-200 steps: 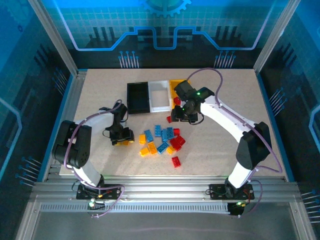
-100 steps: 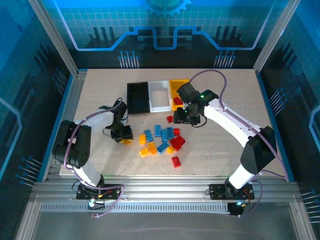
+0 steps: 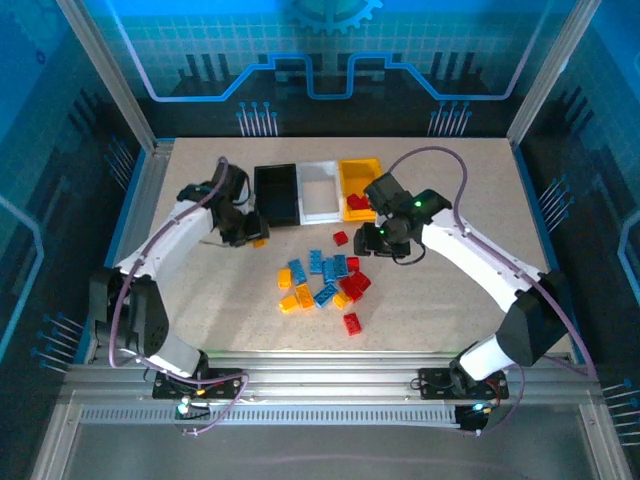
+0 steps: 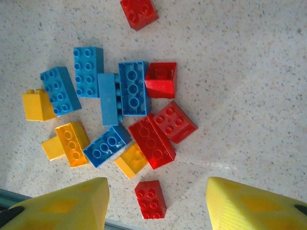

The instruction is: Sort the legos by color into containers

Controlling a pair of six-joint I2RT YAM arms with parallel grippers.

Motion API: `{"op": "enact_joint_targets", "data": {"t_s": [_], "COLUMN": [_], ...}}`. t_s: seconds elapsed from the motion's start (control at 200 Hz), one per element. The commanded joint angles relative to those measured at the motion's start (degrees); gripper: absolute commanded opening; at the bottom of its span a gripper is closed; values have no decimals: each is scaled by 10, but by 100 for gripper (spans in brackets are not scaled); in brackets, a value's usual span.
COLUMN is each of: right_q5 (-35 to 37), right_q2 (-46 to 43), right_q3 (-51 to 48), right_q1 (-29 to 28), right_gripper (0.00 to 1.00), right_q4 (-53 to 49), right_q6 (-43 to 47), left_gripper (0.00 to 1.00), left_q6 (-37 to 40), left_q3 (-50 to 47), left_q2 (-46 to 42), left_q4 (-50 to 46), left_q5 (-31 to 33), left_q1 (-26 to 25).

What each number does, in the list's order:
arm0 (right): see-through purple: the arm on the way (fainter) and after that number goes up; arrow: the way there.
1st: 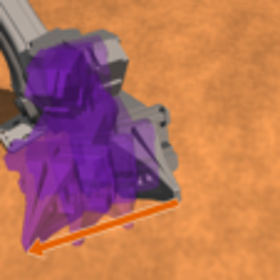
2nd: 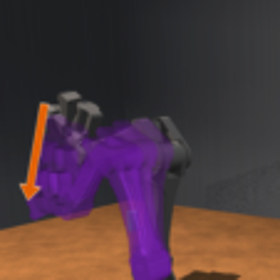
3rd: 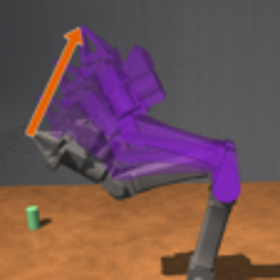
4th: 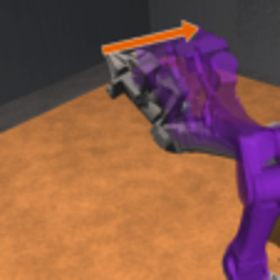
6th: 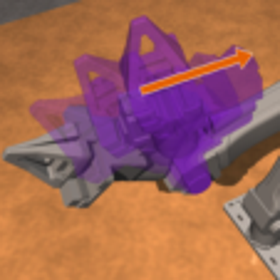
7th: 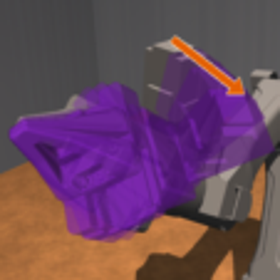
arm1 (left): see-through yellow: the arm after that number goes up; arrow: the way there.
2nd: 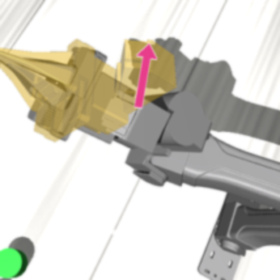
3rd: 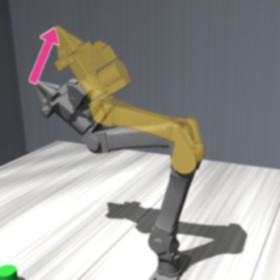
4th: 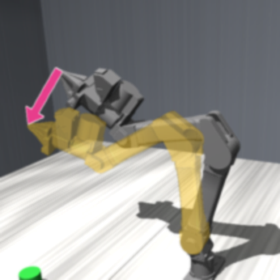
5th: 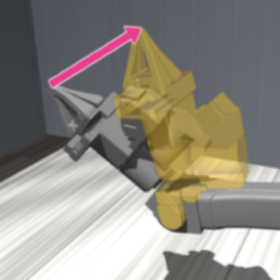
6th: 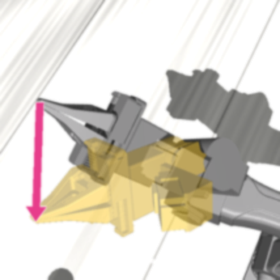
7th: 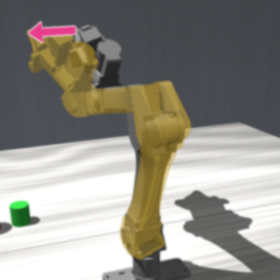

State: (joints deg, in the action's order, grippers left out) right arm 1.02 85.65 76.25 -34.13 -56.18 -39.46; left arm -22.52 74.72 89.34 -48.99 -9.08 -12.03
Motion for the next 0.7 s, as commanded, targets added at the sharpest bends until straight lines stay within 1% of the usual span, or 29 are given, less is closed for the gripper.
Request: {"op": "enact_joint_targets", "data": {"t_s": [0.0, 0.185, 0.355, 0.515, 0.695], "right_q5": [-5, -4, 2, 12, 5], "right_q2": [-26, -56, -85, -107, -97], "right_q3": [-21, -33, -40, -61, -63], "right_q1": [-7, -6, -7, -6, -1], "right_gripper": [58, 58, 59, 61, 63], "right_q4": [-19, -34, -55, -62, -57], "right_q6": [-5, -8, -7, -9, -2], "left_gripper": [26, 26, 27, 34, 44], "left_q6": [-25, -27, -26, -19, -16], "left_q3": [76, 216, 316, 384, 409], "left_q2": [68, 200, 291, 350, 371], "left_q4": [-5, -9, -25, -56, -66], "left_q5": [-14, -8, 1, 11, 10], "left_q1": [-1, -2, -2, -2, -2]}}
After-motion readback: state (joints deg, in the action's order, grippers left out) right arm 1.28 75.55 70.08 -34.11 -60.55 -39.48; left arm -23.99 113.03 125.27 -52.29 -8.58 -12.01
